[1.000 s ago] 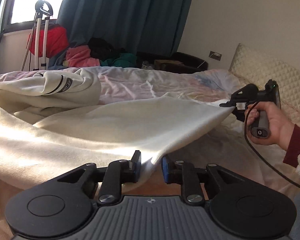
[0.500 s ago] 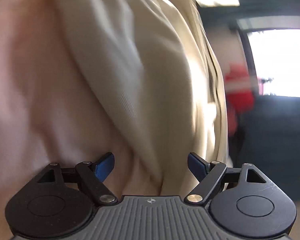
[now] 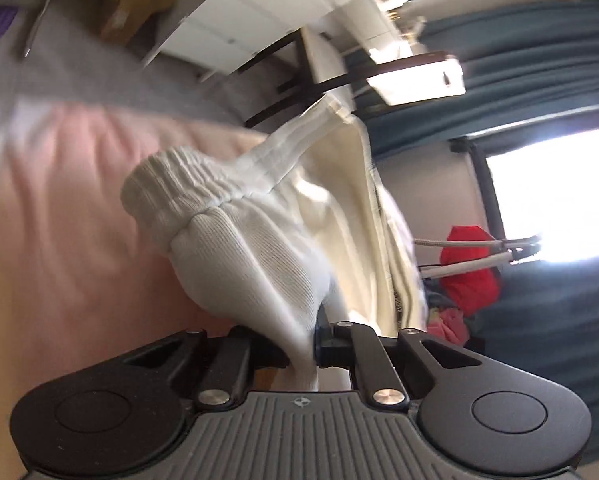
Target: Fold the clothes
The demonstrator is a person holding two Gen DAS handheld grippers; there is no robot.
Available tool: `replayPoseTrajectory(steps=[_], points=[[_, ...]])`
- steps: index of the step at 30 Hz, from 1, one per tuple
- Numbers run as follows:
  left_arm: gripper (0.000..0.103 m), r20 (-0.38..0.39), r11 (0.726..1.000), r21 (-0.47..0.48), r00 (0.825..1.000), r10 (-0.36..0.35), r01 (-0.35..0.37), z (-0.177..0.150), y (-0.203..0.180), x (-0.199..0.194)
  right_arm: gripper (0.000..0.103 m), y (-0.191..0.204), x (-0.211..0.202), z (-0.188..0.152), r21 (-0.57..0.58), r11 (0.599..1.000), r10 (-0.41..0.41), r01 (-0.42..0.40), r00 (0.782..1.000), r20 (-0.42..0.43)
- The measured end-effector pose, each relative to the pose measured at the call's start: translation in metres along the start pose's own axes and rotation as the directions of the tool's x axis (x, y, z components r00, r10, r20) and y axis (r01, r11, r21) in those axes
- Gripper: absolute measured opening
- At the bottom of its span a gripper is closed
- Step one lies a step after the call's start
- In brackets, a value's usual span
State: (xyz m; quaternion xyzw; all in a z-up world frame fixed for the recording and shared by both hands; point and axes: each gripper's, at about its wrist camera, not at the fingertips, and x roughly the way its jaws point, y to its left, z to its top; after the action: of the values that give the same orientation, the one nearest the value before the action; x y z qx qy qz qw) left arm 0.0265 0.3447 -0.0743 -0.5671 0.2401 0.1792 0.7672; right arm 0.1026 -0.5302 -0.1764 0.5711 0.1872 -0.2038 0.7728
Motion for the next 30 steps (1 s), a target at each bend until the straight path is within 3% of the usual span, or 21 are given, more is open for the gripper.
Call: replayPoseTrajectory(steps=[3, 6, 10, 13, 15, 20, 23, 25, 26, 27, 28, 30], points=[[0.008, -0.065, 0.999, 0.051, 0.998, 0.011, -0.008, 0.017, -0.011, -0.029, 0.005, 0.002, -0.011, -0.001, -0.009, 1.000, -0.003, 0.003, 1.000, 0.013], [0.008, -0.095, 0.992, 0.128, 0.995, 0.036, -0.023, 0.010, -0.014, -0.054, 0.005, 0.013, -0.040, -0.005, -0.068, 0.998, 0.013, -0.005, 0.993, 0.118], [0.008, -0.132, 0.974, 0.195, 0.981, 0.139, -0.112, -0.002, 0.005, -0.061, 0.005, 0.017, -0.083, -0.013, -0.115, 0.985, -0.099, 0.130, 0.964, 0.246], [0.008, -0.157, 0.956, 0.210, 0.958, 0.238, -0.203, -0.009, 0.033, -0.052, 0.006, -0.005, -0.081, -0.013, -0.047, 0.966, -0.244, 0.254, 0.957, 0.156], [0.009, -0.163, 0.946, 0.243, 0.953, 0.257, -0.214, -0.012, 0.036, -0.050, 0.006, -0.022, -0.072, -0.013, 0.006, 0.948, -0.317, 0.318, 0.945, 0.075], [0.021, -0.172, 0.916, 0.329, 0.939, 0.296, -0.229, -0.020, 0.041, -0.045, 0.009, -0.021, -0.071, -0.016, -0.002, 0.941, -0.336, 0.337, 0.939, 0.066], [0.040, -0.148, 0.866, 0.438, 0.931, 0.335, -0.242, -0.028, 0.028, -0.058, 0.014, -0.012, -0.072, -0.017, -0.045, 0.935, -0.348, 0.352, 0.934, 0.081], [0.059, -0.099, 0.817, 0.520, 0.931, 0.350, -0.252, -0.034, 0.018, -0.070, 0.039, -0.006, -0.073, -0.017, -0.067, 0.928, -0.359, 0.366, 0.928, 0.101], [0.063, -0.067, 0.789, 0.557, 0.932, 0.355, -0.260, -0.039, 0.012, -0.077, 0.061, -0.002, -0.074, -0.017, -0.078, 0.925, -0.363, 0.373, 0.925, 0.113], [0.070, -0.036, 0.759, 0.593, 0.933, 0.358, -0.268, -0.045, 0.006, -0.084, 0.077, 0.004, -0.079, -0.019, -0.096, 0.922, -0.361, 0.376, 0.921, 0.146], [0.078, 0.016, 0.722, 0.631, 0.935, 0.355, -0.285, -0.046, -0.001, -0.091, 0.081, 0.013, -0.083, -0.022, -0.123, 0.919, -0.351, 0.375, 0.919, 0.180], [0.083, 0.106, 0.645, 0.703, 0.942, 0.320, -0.298, -0.059, -0.021, -0.094, 0.080, 0.030, -0.091, -0.028, -0.178, 0.911, -0.326, 0.373, 0.913, 0.245]])
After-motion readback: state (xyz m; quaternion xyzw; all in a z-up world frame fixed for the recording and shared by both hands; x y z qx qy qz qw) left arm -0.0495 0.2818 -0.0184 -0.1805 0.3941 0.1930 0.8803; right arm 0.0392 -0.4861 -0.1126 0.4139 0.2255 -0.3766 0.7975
